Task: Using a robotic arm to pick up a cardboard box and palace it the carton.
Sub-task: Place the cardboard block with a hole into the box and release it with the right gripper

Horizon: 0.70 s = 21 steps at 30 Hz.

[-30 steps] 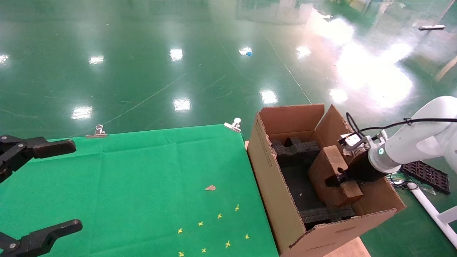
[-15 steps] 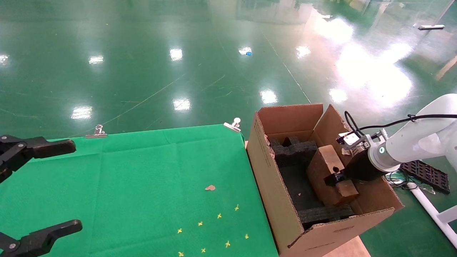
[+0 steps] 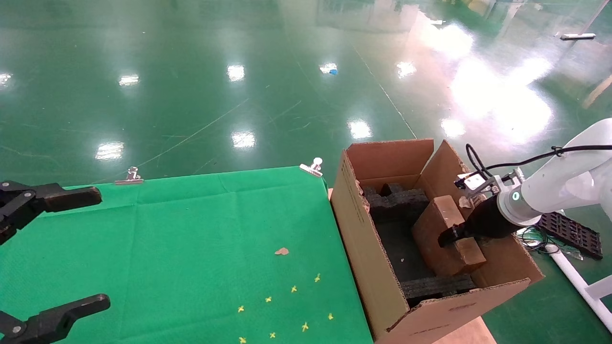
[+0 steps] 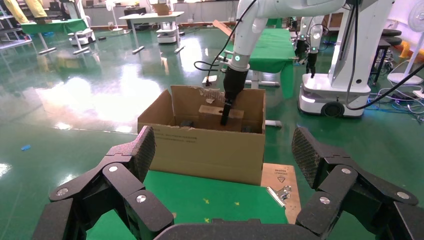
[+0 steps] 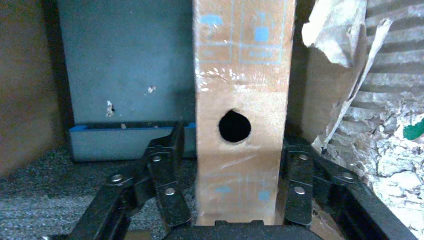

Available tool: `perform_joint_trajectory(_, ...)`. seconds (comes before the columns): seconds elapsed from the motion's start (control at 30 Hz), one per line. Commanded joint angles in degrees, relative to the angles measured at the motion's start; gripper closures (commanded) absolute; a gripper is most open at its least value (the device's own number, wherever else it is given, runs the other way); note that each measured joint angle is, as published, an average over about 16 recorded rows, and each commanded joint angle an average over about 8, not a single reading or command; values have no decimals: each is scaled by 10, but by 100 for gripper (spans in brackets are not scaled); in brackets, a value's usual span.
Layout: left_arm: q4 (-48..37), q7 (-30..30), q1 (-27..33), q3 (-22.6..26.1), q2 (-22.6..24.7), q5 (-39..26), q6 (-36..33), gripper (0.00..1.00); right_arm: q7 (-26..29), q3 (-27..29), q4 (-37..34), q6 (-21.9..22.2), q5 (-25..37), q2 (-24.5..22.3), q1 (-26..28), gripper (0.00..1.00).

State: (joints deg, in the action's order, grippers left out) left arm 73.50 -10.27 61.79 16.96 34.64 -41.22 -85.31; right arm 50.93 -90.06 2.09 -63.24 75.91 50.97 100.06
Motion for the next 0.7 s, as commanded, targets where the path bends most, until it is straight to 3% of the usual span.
perform_joint_trajectory(0.03,0,0,0,0,0,0,0,0,0,0,-3,-1,0,1,2,0)
perform_joint_trajectory(0.33,0,0,0,0,0,0,0,0,-22,7,2,-17,-9,-5,50,0)
perform_joint_trajectory(0.7,0,0,0,1,0,0,0,0,-89,21,36,-41,-21,-30,207,0)
